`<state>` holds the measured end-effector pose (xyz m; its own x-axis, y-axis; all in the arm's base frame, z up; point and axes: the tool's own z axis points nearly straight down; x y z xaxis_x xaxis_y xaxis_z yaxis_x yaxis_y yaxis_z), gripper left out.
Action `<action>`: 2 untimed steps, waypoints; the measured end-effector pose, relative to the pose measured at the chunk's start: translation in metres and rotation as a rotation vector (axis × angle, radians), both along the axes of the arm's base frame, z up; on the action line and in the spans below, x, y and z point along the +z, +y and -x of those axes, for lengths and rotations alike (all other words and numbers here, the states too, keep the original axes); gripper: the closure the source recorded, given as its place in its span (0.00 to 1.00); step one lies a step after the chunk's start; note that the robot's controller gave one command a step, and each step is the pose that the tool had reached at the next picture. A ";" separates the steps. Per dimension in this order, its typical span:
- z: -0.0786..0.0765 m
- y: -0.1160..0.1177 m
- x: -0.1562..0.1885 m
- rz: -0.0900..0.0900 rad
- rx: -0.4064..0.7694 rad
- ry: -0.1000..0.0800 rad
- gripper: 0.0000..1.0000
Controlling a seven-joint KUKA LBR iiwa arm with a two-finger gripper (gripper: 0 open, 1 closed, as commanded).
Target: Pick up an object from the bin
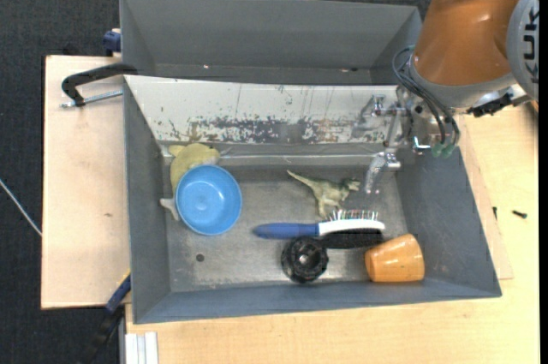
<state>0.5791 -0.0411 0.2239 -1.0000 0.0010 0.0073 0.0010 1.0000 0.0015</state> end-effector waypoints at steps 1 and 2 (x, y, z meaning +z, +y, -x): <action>0.016 0.038 -0.120 -0.008 0.270 -0.009 0.00; 0.040 0.044 -0.146 -0.003 0.642 -0.010 0.00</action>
Offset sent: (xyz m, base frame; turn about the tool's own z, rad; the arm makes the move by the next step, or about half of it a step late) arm -0.0187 0.0326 -0.1230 -0.2701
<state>0.5393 0.0027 0.0781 -0.8014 -0.5982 -0.0031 -0.5982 0.8014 0.0011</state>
